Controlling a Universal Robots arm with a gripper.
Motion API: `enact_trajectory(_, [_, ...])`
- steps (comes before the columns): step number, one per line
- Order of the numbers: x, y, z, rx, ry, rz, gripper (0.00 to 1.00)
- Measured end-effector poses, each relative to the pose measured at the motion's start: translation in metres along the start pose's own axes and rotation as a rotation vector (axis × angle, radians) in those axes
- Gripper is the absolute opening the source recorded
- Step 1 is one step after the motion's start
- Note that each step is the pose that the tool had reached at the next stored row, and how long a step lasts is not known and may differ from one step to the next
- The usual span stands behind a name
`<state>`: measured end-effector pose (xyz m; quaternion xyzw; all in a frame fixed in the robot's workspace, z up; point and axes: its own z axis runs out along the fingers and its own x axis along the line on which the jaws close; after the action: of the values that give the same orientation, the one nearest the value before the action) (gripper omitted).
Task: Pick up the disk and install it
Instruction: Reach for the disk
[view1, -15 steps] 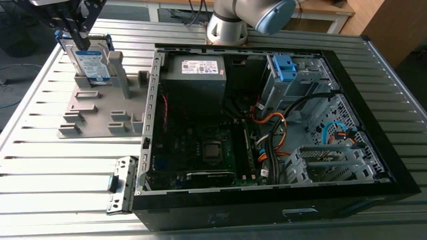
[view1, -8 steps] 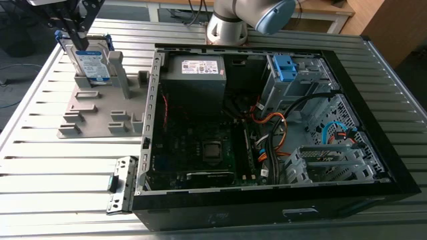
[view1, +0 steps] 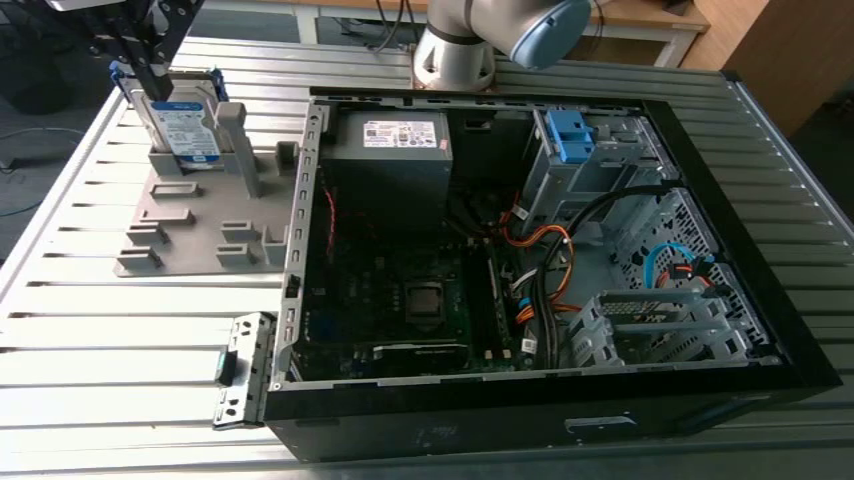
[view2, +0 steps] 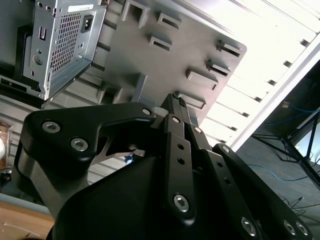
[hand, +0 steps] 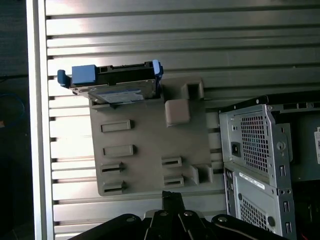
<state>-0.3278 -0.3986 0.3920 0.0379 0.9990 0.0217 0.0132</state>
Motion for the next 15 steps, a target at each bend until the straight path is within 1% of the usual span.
enact_trajectory(15, [0.0070, -0.0005, 0.0000, 0.0000, 0.0000, 0.000, 0.11])
